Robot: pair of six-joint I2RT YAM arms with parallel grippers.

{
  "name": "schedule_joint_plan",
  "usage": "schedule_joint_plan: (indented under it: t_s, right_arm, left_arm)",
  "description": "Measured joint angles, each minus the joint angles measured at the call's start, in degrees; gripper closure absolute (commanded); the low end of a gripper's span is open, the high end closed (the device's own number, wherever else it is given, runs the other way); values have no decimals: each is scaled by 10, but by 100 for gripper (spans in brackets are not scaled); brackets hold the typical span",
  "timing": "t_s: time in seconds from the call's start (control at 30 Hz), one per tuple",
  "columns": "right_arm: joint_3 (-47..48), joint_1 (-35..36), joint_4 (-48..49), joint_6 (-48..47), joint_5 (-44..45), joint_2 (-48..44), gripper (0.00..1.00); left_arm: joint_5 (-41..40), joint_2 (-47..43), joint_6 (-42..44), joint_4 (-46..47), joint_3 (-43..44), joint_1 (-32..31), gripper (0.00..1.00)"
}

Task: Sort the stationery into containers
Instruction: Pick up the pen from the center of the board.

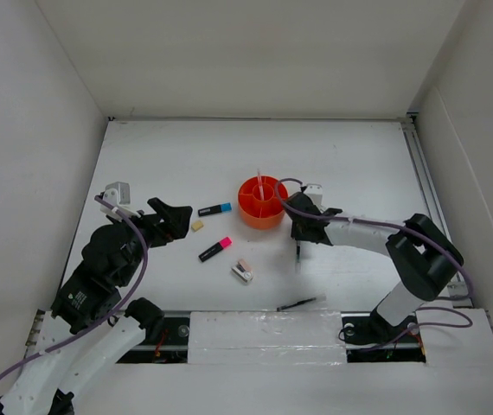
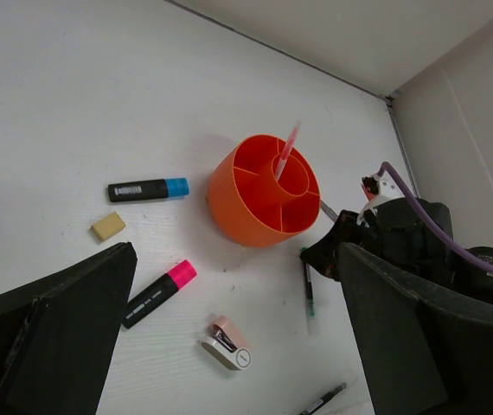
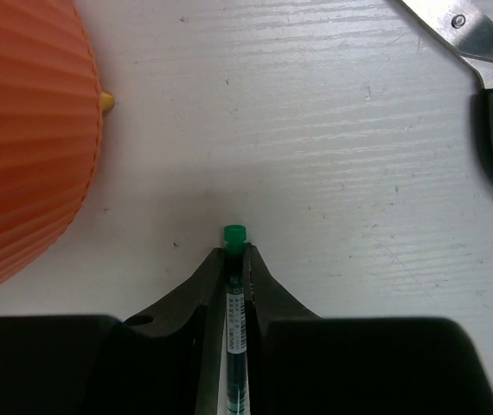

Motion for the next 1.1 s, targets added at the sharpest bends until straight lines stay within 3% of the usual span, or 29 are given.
schedule_joint_plan:
  t_s: [0.17,0.4,0.67,0.9,1.1]
  right_arm:
    - [-28,0,-5,27,0,-35,100]
    - [-46,5,-86,52,13,-138,100]
    - [10,50,-131,54,93,-252,100]
    - [45,68,2,-61,135,-312,100]
    - [60,27,178,-193,92,-285,100]
  left_arm:
    - [-3,-1,0,0,0,0,0]
    - [-11,-5,-1,0,0,0,0]
    - [-12,-5,0,0,0,0,0]
    - [6,-5,4,7,-1,0,0]
    - [21,-12,11,20,-10,0,0]
